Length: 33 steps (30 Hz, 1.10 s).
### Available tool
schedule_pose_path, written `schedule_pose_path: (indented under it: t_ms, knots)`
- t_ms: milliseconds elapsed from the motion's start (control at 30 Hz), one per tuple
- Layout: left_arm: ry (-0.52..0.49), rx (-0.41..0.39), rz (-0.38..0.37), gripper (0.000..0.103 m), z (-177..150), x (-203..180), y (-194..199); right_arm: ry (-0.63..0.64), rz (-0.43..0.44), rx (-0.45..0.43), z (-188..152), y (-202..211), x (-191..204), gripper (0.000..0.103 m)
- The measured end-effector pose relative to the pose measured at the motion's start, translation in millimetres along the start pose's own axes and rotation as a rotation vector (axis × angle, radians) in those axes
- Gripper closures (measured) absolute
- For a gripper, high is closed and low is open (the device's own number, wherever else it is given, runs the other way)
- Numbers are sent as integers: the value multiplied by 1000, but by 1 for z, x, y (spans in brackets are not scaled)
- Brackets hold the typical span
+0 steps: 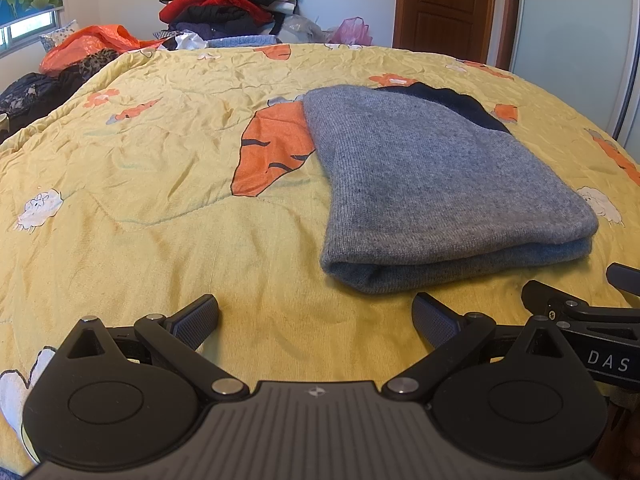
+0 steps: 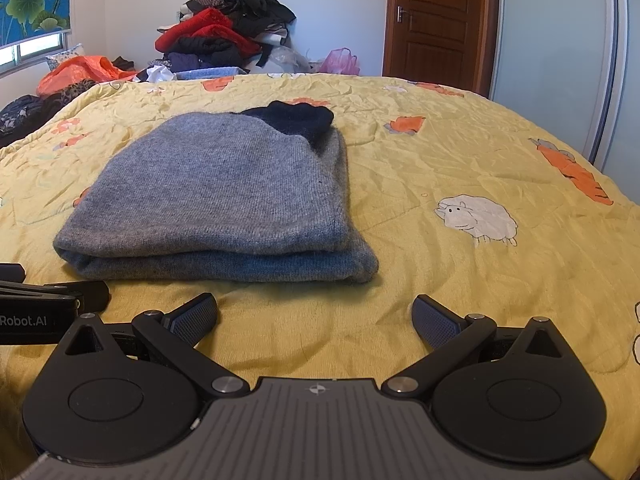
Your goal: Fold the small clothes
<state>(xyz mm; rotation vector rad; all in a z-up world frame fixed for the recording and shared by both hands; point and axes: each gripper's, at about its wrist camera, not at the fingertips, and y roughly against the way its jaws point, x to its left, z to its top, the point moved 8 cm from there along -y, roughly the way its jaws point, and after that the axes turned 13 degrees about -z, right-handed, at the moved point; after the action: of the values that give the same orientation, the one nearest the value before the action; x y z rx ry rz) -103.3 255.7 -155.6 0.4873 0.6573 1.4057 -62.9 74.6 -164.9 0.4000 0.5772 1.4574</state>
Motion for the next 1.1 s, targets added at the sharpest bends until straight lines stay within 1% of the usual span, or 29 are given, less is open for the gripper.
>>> schedule_pose_path:
  t_ms: [267, 567, 733, 900, 1100]
  knots:
    - [0, 0, 0, 0, 0, 0, 0, 1, 0, 19, 3, -3, -1, 0]
    - [1, 6, -1, 0, -1, 0, -1, 3, 6, 14, 1, -2, -1, 0]
    - [1, 6, -1, 0, 0, 0, -1, 11, 11, 29, 2, -3, -2, 0]
    - [1, 7, -1, 0, 0, 0, -1, 24, 16, 67, 6, -5, -1, 0]
    - [13, 66, 3, 0, 4, 1, -1, 56, 9, 105, 8, -2, 0, 0]
